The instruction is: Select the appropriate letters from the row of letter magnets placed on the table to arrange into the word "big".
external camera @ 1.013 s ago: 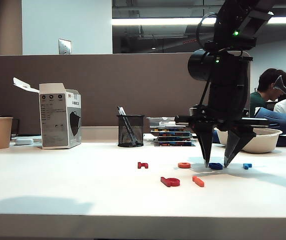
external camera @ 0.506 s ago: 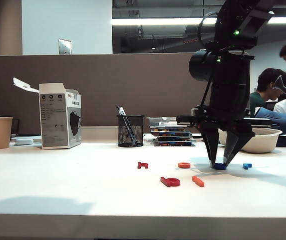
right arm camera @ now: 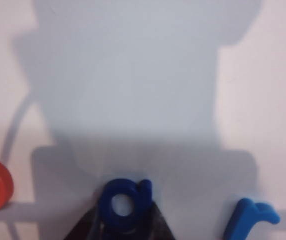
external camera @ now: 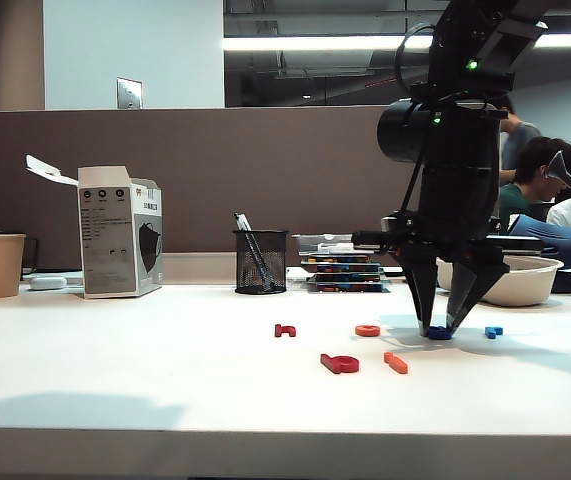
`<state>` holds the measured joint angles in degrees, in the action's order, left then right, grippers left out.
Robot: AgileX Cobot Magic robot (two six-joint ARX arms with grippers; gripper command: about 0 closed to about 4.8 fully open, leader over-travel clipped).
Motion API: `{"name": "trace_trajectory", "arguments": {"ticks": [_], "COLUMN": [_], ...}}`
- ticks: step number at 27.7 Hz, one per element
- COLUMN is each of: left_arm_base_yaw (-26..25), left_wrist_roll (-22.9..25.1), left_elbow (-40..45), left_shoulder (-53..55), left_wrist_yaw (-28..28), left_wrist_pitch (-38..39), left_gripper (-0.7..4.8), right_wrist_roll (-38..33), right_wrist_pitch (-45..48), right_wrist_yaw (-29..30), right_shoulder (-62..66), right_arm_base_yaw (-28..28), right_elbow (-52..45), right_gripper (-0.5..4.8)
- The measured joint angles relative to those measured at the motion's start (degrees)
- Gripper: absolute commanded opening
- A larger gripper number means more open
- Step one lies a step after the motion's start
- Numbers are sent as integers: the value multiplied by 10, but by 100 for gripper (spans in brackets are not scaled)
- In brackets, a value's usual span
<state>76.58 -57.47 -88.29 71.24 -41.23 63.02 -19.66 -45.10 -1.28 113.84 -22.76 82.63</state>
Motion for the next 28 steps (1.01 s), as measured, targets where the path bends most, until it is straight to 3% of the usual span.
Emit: {"name": "trace_trajectory", "arguments": {"ticks": [28], "left_arm_base_yaw": [0], "left_wrist_roll": [0], "left_elbow": [0], "left_shoulder": [0], "left_wrist_yaw": [0], "left_wrist_pitch": [0], "left_gripper": [-5], "right_wrist_roll": [-11], "right_wrist_pitch": [-96], "right_wrist_yaw": [12], "right_shoulder": [-66], "right_arm_base_yaw": [-8], "right_elbow": [-9], "right_gripper": [112]}}
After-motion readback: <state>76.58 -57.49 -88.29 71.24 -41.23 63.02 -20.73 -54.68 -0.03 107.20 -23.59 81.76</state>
